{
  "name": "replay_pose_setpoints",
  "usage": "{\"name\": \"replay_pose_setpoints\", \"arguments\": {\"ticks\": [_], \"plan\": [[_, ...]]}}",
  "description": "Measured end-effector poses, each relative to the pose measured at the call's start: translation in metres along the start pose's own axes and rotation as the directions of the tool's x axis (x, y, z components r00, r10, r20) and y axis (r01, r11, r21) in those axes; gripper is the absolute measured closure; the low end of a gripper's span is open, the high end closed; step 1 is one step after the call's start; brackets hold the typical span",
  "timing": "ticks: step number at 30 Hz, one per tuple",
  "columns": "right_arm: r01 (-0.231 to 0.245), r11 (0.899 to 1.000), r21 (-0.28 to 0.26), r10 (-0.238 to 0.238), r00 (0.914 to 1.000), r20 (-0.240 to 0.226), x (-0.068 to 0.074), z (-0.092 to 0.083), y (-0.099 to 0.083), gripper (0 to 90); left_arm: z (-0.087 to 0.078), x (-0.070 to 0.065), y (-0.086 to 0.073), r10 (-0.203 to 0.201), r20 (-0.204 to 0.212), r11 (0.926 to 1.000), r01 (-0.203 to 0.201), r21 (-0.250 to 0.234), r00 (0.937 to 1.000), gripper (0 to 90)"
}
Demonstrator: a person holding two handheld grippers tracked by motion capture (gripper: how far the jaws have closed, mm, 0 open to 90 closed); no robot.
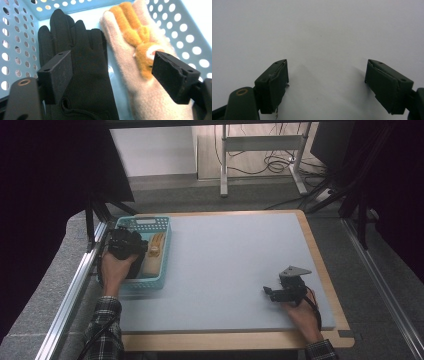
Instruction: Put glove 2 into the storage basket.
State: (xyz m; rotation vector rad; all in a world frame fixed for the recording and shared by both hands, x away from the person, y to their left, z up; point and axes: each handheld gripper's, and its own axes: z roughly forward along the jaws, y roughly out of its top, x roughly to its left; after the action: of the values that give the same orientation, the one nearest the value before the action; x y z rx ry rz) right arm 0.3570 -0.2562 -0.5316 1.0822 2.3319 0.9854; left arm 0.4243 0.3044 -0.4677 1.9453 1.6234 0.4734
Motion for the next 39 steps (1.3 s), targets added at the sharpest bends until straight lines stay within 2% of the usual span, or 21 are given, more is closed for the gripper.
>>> {"name": "replay_pose_setpoints", "arguments": {"ticks": [12,19,24,39], "plan": [[0.000,1.000,0.000,0.000,1.0000,0.001,0.000,0.000,0.000,18.3,-0.014,-0.001,-0.007,-0.013,0.078,0.9970,0.019,-0.075,0.9969,8.3],[0.000,1.000,0.000,0.000,1.0000,0.001,0.000,0.000,0.000,18.3,-0.019,-0.012,-0.007,0.054,0.081,0.9953,-0.048,-0.084,0.9953,4.3],[0.000,1.000,0.001,0.000,1.0000,0.001,0.000,0.000,0.000,18.3,-0.022,-0.020,-0.007,0.087,0.089,0.9922,-0.078,-0.096,0.9923,2.3],[0.000,1.000,0.000,0.000,1.0000,0.002,0.000,0.000,0.000,18.2,-0.032,-0.037,-0.010,0.138,0.119,0.9821,-0.120,-0.145,0.9832,0.0]]}}
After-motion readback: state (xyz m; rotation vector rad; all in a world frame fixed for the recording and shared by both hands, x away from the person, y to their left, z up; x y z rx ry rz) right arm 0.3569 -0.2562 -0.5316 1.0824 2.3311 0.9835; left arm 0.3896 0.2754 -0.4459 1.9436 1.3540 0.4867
